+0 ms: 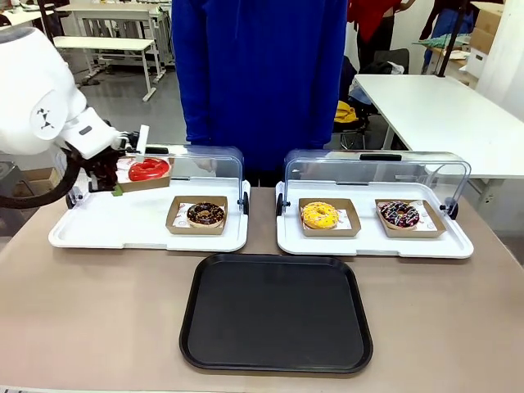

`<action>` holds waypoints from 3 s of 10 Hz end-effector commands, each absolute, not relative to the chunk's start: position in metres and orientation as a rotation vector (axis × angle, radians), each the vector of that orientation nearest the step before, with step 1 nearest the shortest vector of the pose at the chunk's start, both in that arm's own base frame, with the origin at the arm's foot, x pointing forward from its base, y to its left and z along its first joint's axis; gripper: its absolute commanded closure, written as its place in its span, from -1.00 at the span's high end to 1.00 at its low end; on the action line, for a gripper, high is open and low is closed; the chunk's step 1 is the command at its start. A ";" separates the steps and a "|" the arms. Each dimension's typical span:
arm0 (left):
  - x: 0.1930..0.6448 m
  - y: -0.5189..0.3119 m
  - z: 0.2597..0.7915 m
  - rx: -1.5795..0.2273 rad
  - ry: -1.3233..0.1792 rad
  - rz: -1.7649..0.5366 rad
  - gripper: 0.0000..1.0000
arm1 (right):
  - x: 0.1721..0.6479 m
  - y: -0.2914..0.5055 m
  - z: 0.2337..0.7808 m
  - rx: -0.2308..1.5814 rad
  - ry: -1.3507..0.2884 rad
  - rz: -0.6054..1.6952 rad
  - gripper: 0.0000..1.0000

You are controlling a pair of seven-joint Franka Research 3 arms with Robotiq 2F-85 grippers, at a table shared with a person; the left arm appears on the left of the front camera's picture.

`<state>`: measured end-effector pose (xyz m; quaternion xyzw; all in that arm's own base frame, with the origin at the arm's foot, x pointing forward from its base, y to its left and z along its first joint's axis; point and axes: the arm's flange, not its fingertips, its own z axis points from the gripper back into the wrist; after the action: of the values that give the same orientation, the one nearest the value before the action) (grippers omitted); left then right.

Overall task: Move the first donut from the left to the tray.
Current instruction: Pick up the Paper togo box containing the Donut indicated by the person and place it on the Handle tray.

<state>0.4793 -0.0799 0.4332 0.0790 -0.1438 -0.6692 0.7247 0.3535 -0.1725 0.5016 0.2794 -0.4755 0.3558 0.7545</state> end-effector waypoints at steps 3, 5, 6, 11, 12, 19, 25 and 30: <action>0.452 -0.149 0.442 0.157 -0.242 -1.589 -0.96 | 0.356 -0.172 0.501 0.609 -1.076 0.791 1.00; 0.436 -0.182 0.441 0.110 -0.241 -1.604 -0.96 | 0.356 -0.172 0.501 0.609 -1.076 0.791 1.00; 0.424 -0.200 0.442 0.118 -0.257 -1.615 -0.96 | 0.356 -0.172 0.501 0.609 -1.076 0.791 1.00; 0.424 -0.209 0.439 0.123 -0.256 -1.650 -0.96 | 0.356 -0.172 0.501 0.609 -1.076 0.791 1.00; 0.424 -0.209 0.439 0.123 -0.256 -1.650 -0.96 | 0.356 -0.172 0.501 0.609 -1.076 0.791 1.00; 0.332 -0.368 0.429 0.119 -0.266 -1.622 -0.96 | 0.356 -0.172 0.501 0.609 -1.076 0.791 1.00; 0.262 -0.401 0.399 0.152 -0.243 -1.660 -0.96 | 0.356 -0.172 0.501 0.609 -1.076 0.791 1.00; 0.245 -0.382 0.363 0.149 -0.216 -1.645 -0.96 | 0.356 -0.172 0.501 0.609 -1.076 0.791 1.00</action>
<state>0.2517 -0.3846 0.3654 0.0608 -0.0804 -0.7404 0.6646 0.3536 -0.1724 0.5019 0.2789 -0.4749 0.3562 0.7549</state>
